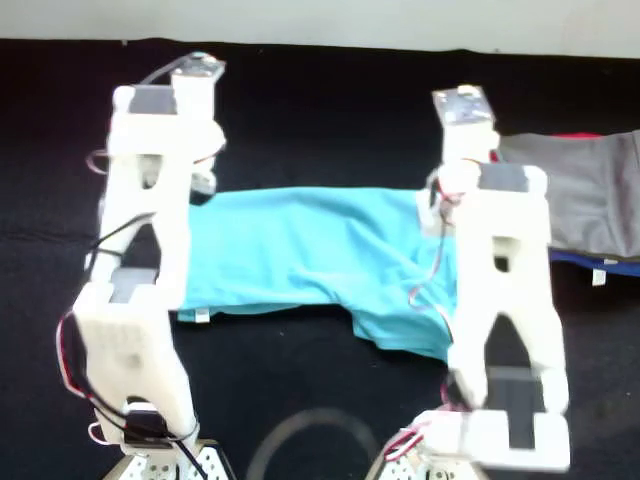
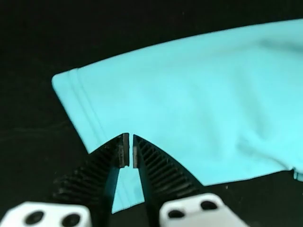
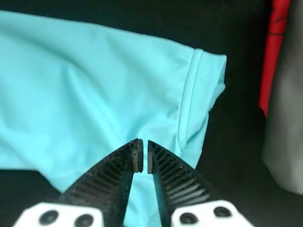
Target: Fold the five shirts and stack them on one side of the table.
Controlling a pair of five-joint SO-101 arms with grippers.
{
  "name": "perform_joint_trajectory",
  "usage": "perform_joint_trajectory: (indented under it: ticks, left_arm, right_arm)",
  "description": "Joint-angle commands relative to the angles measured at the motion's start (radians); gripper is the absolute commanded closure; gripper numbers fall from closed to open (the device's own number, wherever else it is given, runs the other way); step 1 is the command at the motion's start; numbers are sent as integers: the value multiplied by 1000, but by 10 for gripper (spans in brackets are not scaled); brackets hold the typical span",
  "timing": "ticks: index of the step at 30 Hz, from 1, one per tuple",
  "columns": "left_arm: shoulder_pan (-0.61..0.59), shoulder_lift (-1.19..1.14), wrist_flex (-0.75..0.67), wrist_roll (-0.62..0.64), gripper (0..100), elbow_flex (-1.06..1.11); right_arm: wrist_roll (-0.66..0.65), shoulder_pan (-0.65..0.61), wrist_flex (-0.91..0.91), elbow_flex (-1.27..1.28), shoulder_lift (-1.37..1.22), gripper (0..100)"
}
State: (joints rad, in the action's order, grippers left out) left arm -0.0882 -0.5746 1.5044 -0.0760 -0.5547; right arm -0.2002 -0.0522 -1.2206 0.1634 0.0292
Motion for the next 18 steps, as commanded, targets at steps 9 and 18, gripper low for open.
perform_joint_trajectory:
  ticks: [9,18]
  left_arm:
    - [-119,-252,-115,15,991,-162]
    - [-148,-526,-114,14,991,-527]
  right_arm:
    - [68,-22,292,-294,-529,974]
    - [68,64,309,-696,-816,974]
